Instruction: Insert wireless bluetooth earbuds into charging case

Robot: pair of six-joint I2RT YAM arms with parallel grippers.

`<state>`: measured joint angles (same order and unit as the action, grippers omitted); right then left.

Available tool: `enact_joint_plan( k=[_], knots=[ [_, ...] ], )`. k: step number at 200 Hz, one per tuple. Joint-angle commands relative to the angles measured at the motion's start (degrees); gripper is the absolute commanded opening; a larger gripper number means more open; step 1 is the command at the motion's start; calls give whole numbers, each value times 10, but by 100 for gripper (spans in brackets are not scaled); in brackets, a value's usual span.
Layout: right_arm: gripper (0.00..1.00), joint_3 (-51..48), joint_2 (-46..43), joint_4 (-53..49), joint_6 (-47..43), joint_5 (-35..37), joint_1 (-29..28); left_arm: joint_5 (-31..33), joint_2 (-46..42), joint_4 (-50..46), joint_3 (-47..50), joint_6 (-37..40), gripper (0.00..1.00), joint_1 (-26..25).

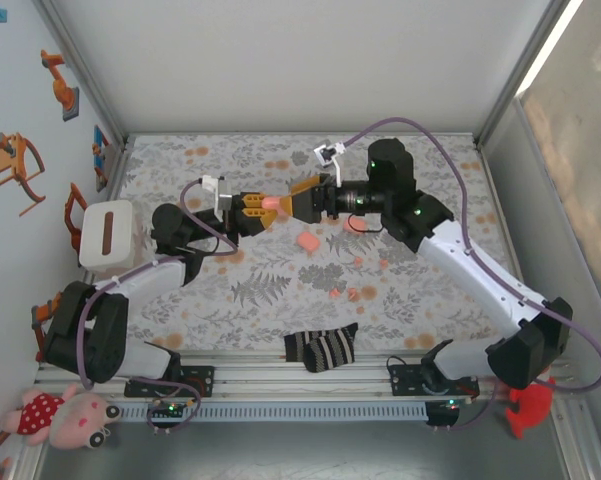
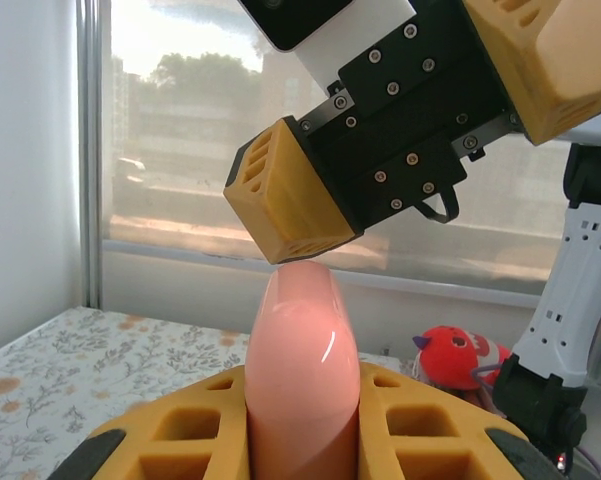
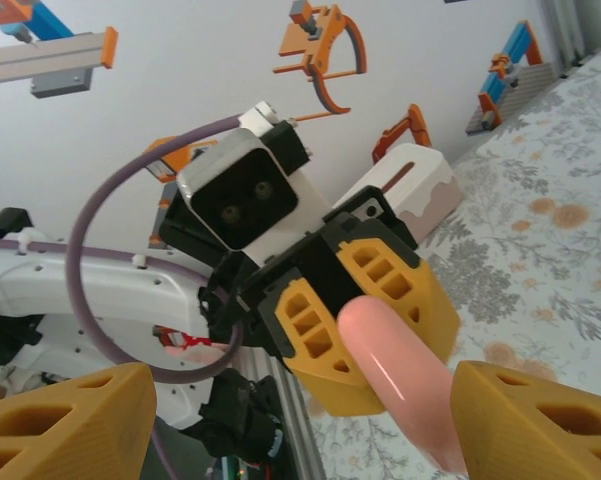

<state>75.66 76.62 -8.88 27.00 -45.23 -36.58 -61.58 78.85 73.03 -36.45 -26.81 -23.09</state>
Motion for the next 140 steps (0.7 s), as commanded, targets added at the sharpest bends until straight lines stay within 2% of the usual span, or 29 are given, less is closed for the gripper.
enact_joint_plan(
  k=[1,37,74,111,140],
  knots=[
    [77,18,-28,-40,-51,56,-5,6,-29,-26,1,28,0,4],
    [77,-3,-57,-47,-84,112,-4,15,-80,-114,11,80,0,4],
    [77,-34,-89,-31,-96,173,-5,36,-154,-244,19,150,0,4],
    [77,-65,-120,-29,-100,252,-4,73,-231,-379,22,206,0,2],
    [78,-87,-140,-39,-104,311,-4,115,-277,-480,19,215,0,1]
  ],
)
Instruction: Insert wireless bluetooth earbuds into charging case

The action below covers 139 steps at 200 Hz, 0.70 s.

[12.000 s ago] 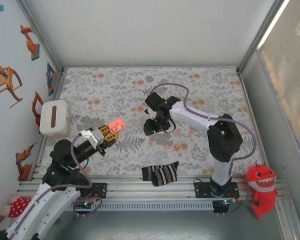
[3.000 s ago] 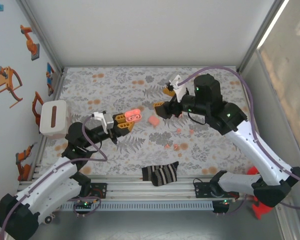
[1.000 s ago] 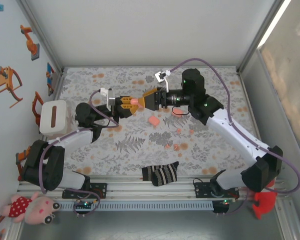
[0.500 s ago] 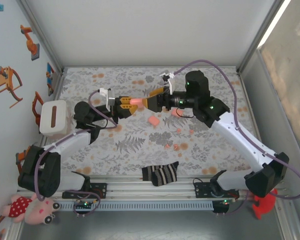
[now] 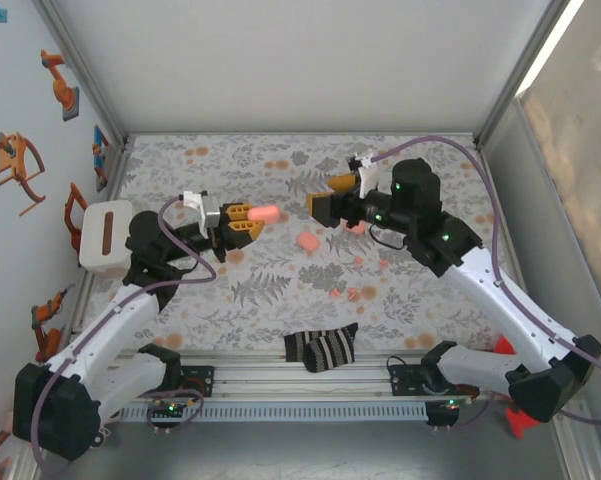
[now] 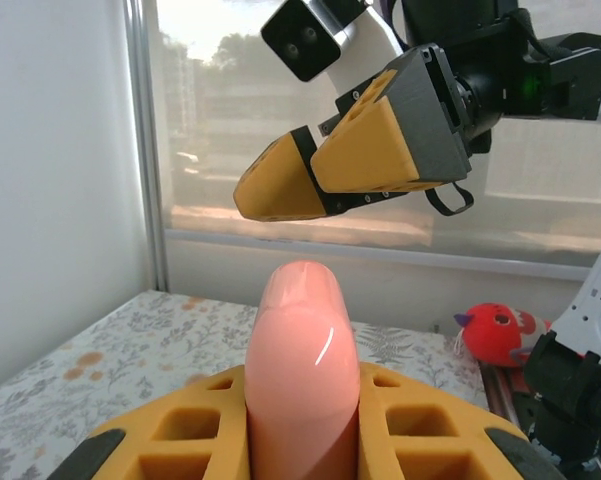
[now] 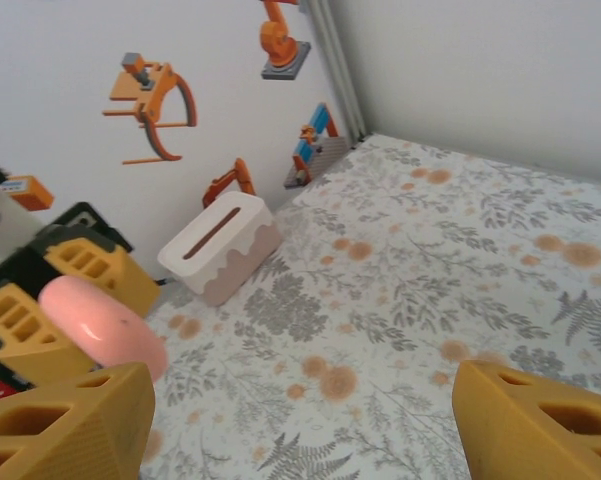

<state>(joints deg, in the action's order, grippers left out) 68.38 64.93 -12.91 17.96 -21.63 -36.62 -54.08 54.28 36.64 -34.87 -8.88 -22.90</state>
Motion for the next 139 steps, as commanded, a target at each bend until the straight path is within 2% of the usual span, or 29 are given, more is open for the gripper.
enact_joint_plan(
  k=[1,26,77,113,139],
  knots=[
    [78,-15,-23,0,-13,76,-4,42,-33,-121,3,36,0,-1],
    [78,-27,-41,-11,-16,113,-4,65,-61,-206,-5,27,0,-1],
    [78,-37,-54,-30,-17,167,-4,98,-96,-299,-8,-19,0,-1],
    [78,-40,-53,-32,-14,174,-4,119,-83,-377,-24,-52,0,0],
    [78,-41,-51,-34,-12,178,-4,117,-62,-396,-33,-75,0,0]
  ],
)
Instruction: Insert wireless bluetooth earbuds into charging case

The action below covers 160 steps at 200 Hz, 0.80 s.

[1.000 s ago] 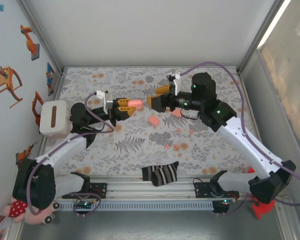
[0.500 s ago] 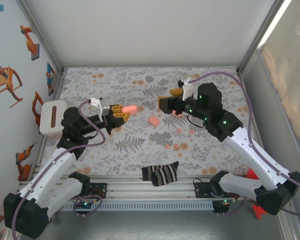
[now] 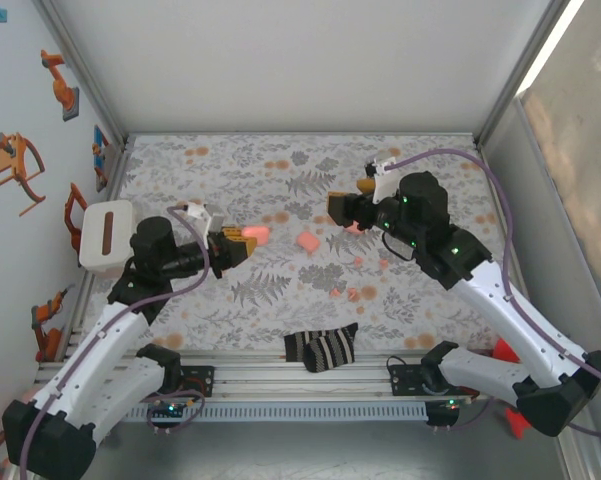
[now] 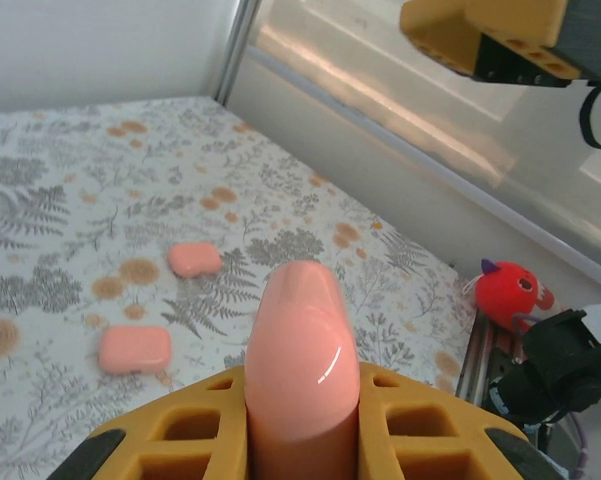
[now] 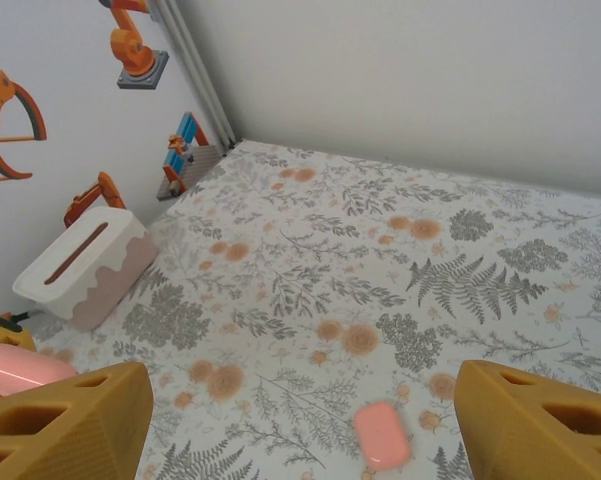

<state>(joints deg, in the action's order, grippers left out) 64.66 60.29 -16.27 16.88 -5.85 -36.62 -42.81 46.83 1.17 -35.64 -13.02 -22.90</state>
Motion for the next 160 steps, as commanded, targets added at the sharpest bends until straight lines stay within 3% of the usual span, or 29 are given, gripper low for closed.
enact_joint_plan(
  k=[1,124,160],
  knots=[
    [78,-4,-4,0,-1,20,-4,4,14,-41,-25,-34,0,0],
    [78,-7,-8,-23,6,34,-4,76,147,-155,-86,-79,0,6],
    [78,-12,-11,-30,7,41,-4,69,203,-168,-110,-78,0,21]
  ],
)
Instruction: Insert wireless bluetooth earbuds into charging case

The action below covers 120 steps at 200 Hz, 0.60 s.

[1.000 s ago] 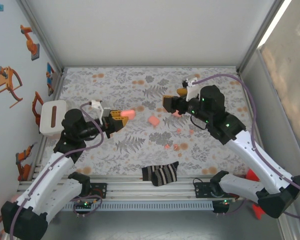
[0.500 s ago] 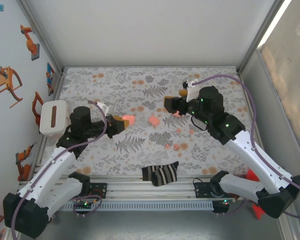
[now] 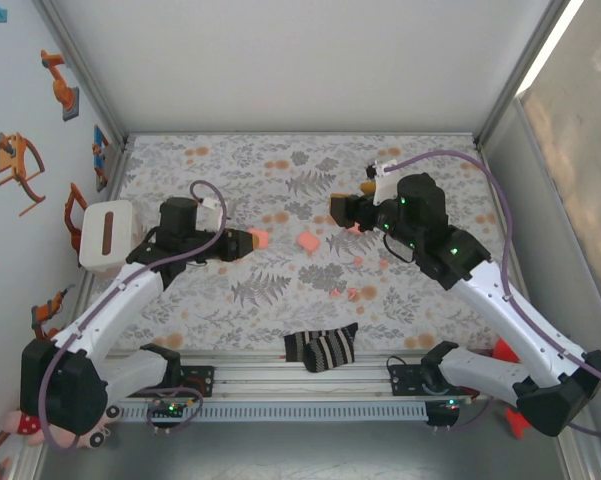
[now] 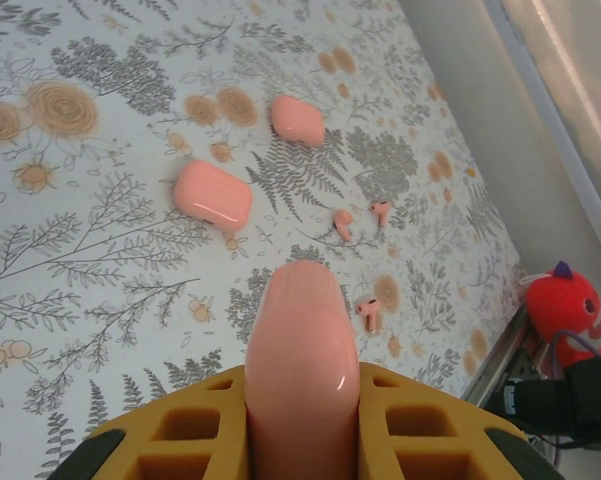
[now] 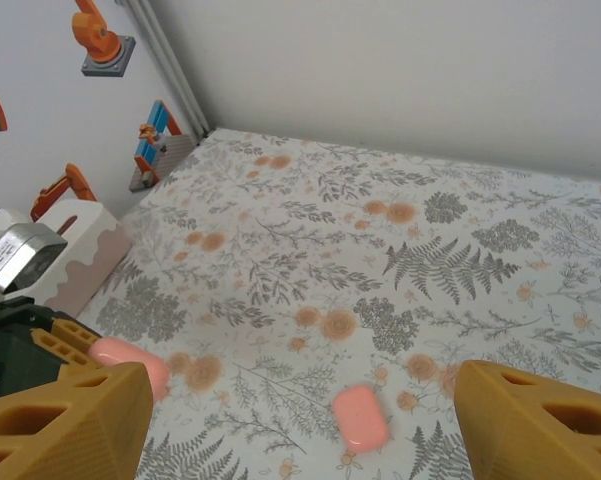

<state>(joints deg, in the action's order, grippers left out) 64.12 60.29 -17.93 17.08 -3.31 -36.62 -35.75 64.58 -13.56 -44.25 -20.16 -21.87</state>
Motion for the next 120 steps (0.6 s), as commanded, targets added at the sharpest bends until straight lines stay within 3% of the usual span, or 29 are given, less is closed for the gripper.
enact_joint_plan(
  k=[1,120],
  knots=[
    [78,-7,-11,-14,5,16,-4,-1,28,-20,-24,-7,0,12],
    [78,-13,-7,-17,11,16,-4,-21,287,-8,-128,-7,2,66]
  ],
)
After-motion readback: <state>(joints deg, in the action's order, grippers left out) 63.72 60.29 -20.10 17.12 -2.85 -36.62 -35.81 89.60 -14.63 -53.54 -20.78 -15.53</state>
